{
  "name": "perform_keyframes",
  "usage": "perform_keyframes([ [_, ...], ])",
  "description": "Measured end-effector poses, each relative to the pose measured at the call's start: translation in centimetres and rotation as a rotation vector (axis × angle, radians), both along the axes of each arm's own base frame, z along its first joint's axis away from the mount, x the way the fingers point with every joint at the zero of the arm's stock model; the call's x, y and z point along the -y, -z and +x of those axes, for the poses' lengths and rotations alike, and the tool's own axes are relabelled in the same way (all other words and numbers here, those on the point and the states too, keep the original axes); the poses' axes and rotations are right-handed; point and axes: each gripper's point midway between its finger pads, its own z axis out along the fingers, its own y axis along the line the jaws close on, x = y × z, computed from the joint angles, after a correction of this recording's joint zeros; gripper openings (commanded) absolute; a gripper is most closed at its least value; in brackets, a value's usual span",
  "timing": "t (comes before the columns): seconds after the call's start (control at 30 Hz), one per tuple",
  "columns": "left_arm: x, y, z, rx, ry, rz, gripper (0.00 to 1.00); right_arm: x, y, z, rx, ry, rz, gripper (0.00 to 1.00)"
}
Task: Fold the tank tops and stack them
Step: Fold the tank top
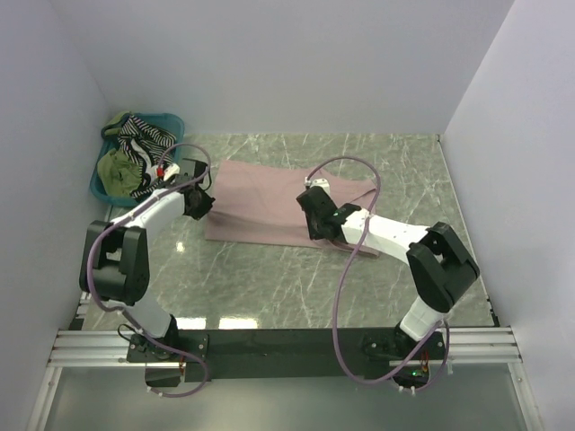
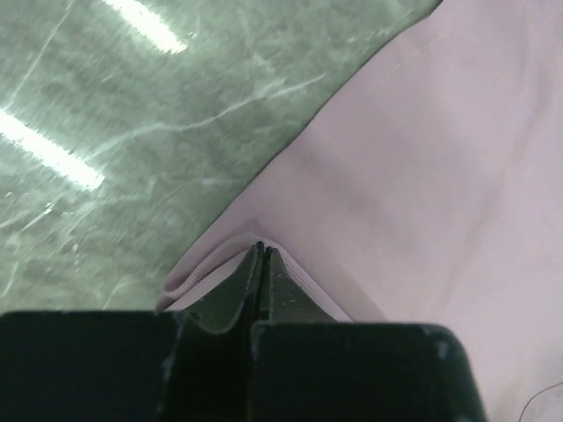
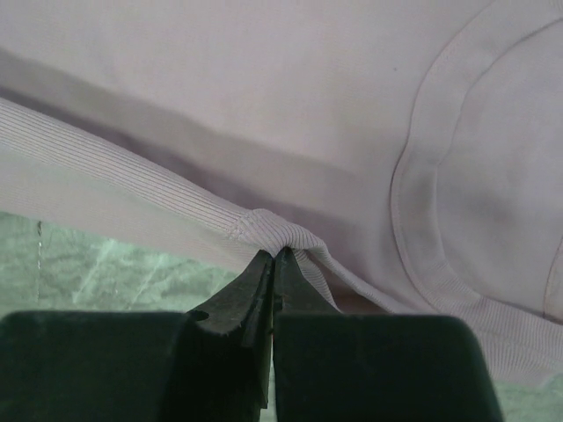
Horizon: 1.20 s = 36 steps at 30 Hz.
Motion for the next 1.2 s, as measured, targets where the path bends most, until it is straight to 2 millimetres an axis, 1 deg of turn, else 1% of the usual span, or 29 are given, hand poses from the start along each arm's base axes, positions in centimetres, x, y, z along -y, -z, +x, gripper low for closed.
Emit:
perform_keyframes([
  [0.27,0.8,0.2,3.3,0.003,0.007,-0.017,0.01,0.4,0.2,1.8,-0.007,0.027,0.005,0.0],
  [0.37,1.0,0.4,4.0,0.0,0.008,-0.019,0.01,0.5,0.4,2.2,-0.012,0.031,0.005,0.0],
  [0.57,1.1,1.0,4.4,-0.022,0.006,-0.016,0.01,0.3,-0.1,3.2,-0.001,0.038,0.016,0.0],
  [0.73,1.0,1.1,4.3,-0.032,0.004,-0.014,0.01,0.3,0.4,3.7,-0.01,0.043,0.007,0.0],
  [0.83,1.0,1.0,4.4,-0.032,0.003,-0.014,0.01,0.3,1.1,3.8,-0.022,0.043,-0.002,0.0],
  [0.93,0.9,1.2,4.5,-0.037,0.001,-0.013,0.01,0.3,1.3,3.8,-0.027,0.043,-0.006,0.0],
  [0.97,0.9,1.4,4.6,-0.04,0.001,-0.013,0.01,0.3,1.3,3.8,-0.026,0.043,-0.006,0.03],
  [1.0,0.9,1.5,4.6,-0.043,-0.001,-0.013,0.04,0.3,1.2,3.9,-0.026,0.045,-0.005,0.07],
  [1.03,0.8,1.7,4.6,-0.047,-0.001,-0.012,0.16,0.3,1.2,3.9,-0.025,0.046,-0.005,0.12],
  [1.07,0.7,1.8,4.5,-0.05,-0.001,-0.011,0.28,0.4,1.2,4.0,-0.024,0.049,-0.005,0.24],
  [1.1,0.7,1.8,4.5,-0.051,-0.002,-0.013,0.44,0.4,1.1,4.2,-0.022,0.053,-0.003,0.3],
  [1.13,0.6,1.8,4.6,-0.051,-0.002,-0.013,0.68,0.5,1.0,4.3,-0.019,0.054,-0.005,0.35],
  [1.17,0.5,1.8,4.6,-0.05,-0.001,-0.012,0.75,0.5,0.9,4.4,-0.015,0.055,-0.003,0.4],
  [1.2,0.4,1.7,4.7,-0.044,-0.009,-0.017,0.8,0.5,0.7,4.7,-0.01,0.058,-0.001,0.42],
])
